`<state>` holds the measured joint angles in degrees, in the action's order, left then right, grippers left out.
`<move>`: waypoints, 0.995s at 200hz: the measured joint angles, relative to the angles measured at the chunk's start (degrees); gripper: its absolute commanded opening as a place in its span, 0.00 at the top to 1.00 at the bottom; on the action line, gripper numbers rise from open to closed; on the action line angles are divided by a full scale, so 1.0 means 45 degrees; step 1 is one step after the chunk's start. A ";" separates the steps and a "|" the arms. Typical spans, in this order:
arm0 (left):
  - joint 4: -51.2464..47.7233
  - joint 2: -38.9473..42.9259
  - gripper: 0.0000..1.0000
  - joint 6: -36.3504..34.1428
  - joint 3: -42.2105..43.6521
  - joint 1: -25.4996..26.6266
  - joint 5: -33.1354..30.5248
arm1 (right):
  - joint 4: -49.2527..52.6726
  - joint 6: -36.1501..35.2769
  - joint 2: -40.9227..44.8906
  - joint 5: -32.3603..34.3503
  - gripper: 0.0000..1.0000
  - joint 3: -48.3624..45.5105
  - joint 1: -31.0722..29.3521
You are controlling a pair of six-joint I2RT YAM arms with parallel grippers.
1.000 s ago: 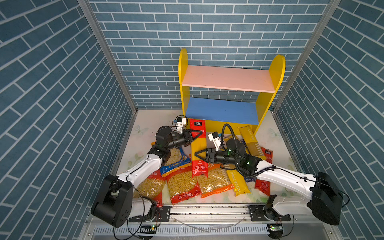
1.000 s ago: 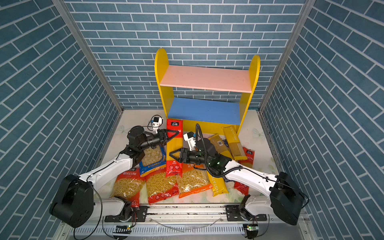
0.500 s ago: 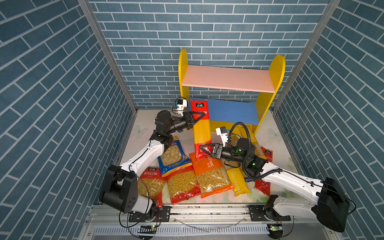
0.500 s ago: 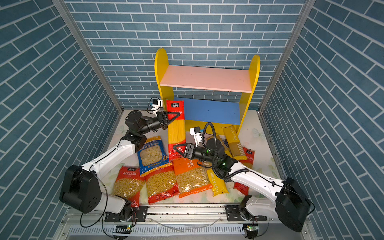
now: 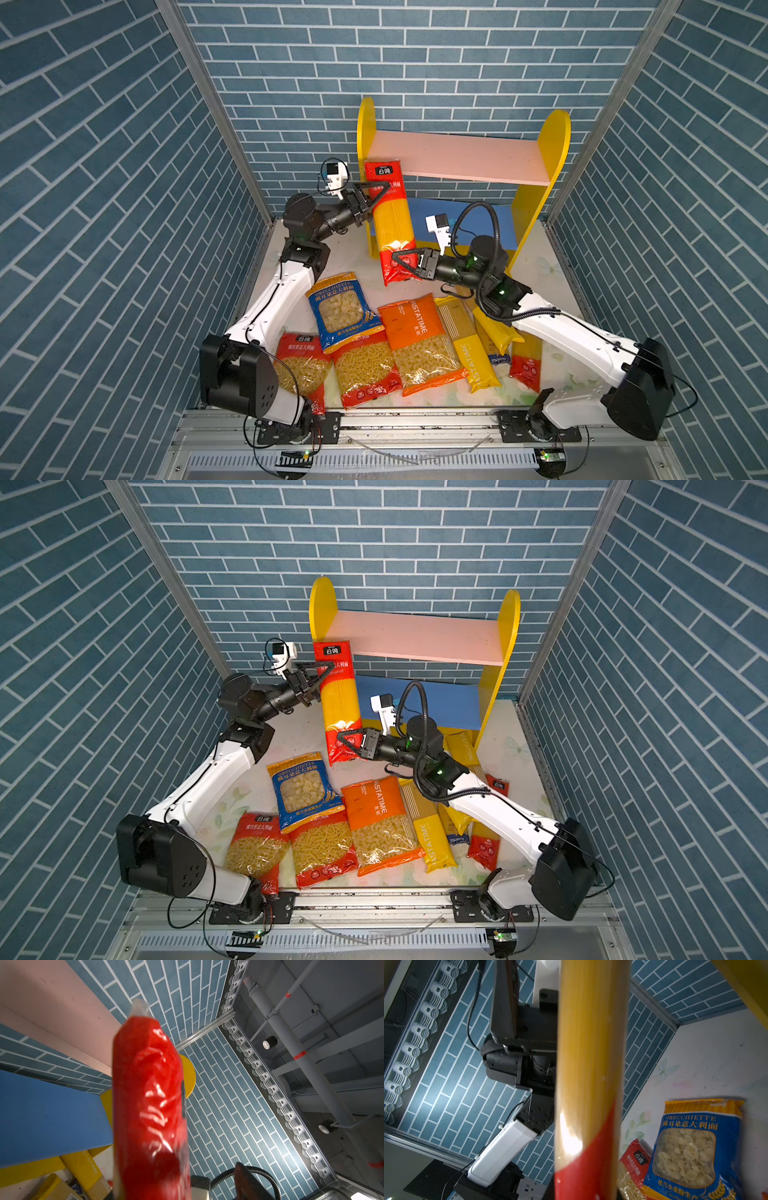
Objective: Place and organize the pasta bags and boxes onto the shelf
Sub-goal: 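Lift the spaghetti pack upright with both grippers toward the shelf, then raise the pack onto the pink board with the right gripper while the left releases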
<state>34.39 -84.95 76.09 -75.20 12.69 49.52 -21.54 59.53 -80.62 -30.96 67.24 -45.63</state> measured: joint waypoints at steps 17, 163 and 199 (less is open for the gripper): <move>-0.0209 0.0015 0.21 -0.0010 0.0058 -0.0335 0.0010 | 0.0068 0.0355 -0.0860 -0.0034 0.87 0.1127 0.0374; -0.4541 0.4741 0.17 -0.3463 0.4959 -0.0738 -0.0811 | 0.6290 0.2856 -0.8893 0.2200 0.85 1.4528 0.1642; -0.5221 0.5406 0.16 -0.4167 0.4959 -0.0733 -0.1117 | 0.7631 0.3351 -1.1419 0.2259 0.79 1.8452 0.1831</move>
<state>10.90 -60.62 57.34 -52.88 9.39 44.49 12.80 74.61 -132.00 -20.80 150.28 -37.39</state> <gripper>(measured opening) 0.835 0.231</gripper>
